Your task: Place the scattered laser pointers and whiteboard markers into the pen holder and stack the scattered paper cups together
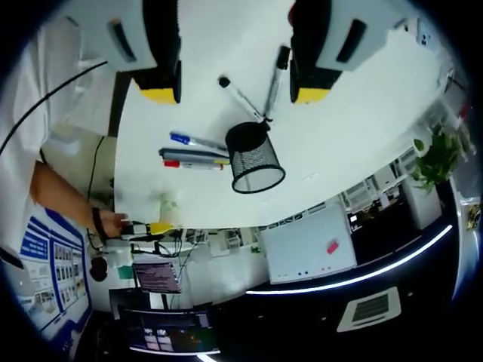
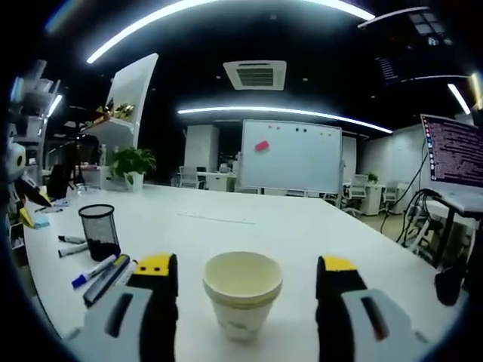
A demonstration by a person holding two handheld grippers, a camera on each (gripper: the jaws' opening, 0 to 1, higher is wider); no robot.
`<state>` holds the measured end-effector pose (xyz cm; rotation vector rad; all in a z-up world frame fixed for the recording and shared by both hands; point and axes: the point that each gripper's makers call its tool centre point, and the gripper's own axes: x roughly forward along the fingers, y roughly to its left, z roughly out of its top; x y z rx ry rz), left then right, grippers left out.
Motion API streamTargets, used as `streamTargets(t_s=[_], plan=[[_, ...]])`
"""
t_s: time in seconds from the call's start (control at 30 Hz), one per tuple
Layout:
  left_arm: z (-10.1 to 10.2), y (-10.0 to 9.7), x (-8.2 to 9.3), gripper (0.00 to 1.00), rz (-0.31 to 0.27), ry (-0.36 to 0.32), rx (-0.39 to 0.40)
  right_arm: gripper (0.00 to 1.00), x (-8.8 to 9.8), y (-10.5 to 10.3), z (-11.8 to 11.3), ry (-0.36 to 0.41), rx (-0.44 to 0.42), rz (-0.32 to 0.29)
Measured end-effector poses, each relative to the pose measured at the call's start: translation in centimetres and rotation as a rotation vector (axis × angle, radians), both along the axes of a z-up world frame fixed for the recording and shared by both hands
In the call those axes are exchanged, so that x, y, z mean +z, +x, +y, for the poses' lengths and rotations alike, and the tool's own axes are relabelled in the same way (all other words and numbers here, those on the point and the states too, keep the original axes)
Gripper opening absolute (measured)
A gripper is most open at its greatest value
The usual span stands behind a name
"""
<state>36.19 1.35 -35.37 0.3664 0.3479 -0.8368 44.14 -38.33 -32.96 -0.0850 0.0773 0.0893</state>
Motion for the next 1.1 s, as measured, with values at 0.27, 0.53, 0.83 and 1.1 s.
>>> streamTargets(t_s=[0.27, 0.53, 0.83, 1.1], plan=[[-0.3, 0.2, 0.2, 0.59, 0.001, -0.007, -0.013, 0.74, 1.0, 0.0, -0.1, -0.017, -0.001, -0.015], [-0.5, 0.4, 0.2, 0.59, 0.007, -0.005, -0.023, 0.74, 1.2, -0.4, -0.1, -0.018, -0.008, -0.016], [-0.2, 0.8, 0.2, 0.59, 0.011, 0.01, -0.025, 0.72, 2.3, -0.8, 1.0, -0.02, 0.007, -0.042], [-0.8, 0.4, 0.4, 0.59, 0.018, -0.023, -0.049, 0.71, 3.0, -0.6, 2.2, -0.03, 0.027, -0.049]])
